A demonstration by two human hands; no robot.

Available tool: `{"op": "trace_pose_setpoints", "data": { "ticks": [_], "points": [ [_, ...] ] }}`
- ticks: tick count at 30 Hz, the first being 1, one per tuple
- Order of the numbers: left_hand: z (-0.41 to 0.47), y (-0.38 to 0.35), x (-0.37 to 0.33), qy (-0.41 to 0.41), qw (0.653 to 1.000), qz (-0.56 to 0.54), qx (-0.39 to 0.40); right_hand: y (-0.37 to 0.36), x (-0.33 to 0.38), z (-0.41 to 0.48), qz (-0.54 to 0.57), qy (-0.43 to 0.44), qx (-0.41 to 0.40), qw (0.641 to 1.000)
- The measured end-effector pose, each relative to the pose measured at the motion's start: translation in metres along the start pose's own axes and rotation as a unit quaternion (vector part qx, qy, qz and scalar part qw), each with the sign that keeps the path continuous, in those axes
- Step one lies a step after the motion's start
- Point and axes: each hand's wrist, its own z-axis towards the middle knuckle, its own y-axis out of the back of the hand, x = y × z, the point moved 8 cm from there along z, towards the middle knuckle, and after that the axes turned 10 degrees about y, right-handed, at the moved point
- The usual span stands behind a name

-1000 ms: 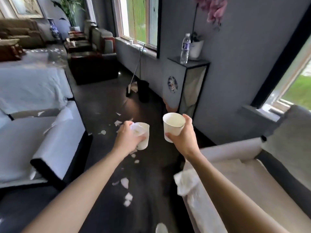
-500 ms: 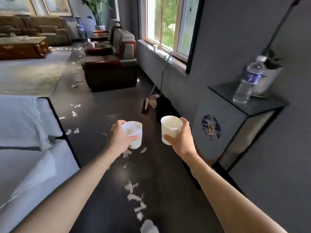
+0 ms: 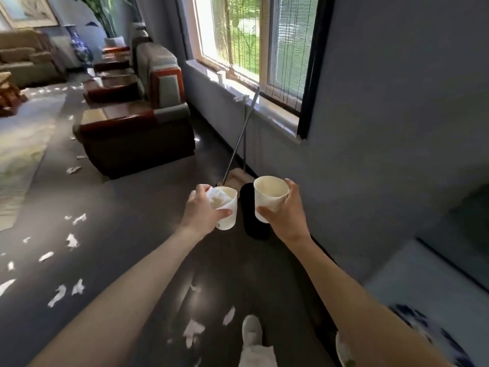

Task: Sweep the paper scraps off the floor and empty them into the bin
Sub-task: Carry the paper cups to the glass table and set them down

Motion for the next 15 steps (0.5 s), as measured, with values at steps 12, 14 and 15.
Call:
{"op": "trace_pose_setpoints", "data": {
  "ticks": [12, 14, 15],
  "points": [
    [0.342, -0.099, -0.045, 0.001, 0.988, 0.054, 0.147, -0.084, -0.119, 0.283, -0.07, -0.08, -0.048, 0.993],
    [0.4, -0.129, -0.048, -0.01, 0.981, 0.07, 0.179, -0.098, -0.149, 0.32, -0.081, -0.1, -0.069, 0.989],
    [0.427, -0.146, -0.048, -0.019, 0.977, 0.081, 0.194, -0.106, -0.167, 0.335, -0.087, -0.112, -0.08, 0.987]
  ]
}}
